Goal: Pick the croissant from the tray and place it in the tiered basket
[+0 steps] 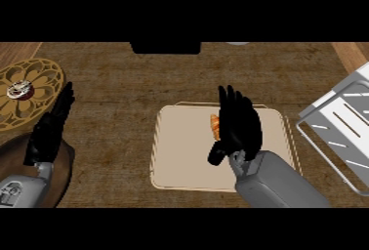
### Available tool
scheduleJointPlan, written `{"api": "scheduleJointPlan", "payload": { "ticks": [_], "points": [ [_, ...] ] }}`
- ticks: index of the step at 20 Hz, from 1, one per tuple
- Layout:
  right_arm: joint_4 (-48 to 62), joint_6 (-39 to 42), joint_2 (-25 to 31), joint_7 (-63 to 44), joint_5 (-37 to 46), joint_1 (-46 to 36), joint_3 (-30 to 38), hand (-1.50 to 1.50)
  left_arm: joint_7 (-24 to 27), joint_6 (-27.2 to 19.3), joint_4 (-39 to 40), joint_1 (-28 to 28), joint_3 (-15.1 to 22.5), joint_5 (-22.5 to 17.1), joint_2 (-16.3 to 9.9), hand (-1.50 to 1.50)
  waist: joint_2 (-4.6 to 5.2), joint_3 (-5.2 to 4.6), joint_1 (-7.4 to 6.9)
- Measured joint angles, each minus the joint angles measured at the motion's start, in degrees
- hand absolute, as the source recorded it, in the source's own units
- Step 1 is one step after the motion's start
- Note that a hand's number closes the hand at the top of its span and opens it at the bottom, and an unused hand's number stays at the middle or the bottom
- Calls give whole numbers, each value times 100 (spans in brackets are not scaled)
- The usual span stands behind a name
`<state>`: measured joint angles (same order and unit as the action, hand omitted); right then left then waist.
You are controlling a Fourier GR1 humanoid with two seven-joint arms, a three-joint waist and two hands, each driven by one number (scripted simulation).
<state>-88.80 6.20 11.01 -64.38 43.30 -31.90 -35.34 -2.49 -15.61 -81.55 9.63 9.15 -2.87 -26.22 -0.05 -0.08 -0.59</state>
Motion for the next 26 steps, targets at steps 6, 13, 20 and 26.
{"api": "scheduleJointPlan", "payload": {
  "ticks": [6,13,20,26],
  "points": [
    [346,207,-299,-15,268,83,121,-150,-27,30,-67,-87,-57,77,69,0,-5,4,31],
    [721,351,-605,125,786,249,174,-150,-45,159,-84,-109,-238,128,111,0,-2,5,44],
    [589,518,-748,179,1491,567,16,-150,-105,226,-123,-94,-302,273,196,0,-4,6,66],
    [919,525,-932,209,1812,542,9,-150,-62,297,-201,-218,-376,369,308,0,-1,7,34]
  ]
}}
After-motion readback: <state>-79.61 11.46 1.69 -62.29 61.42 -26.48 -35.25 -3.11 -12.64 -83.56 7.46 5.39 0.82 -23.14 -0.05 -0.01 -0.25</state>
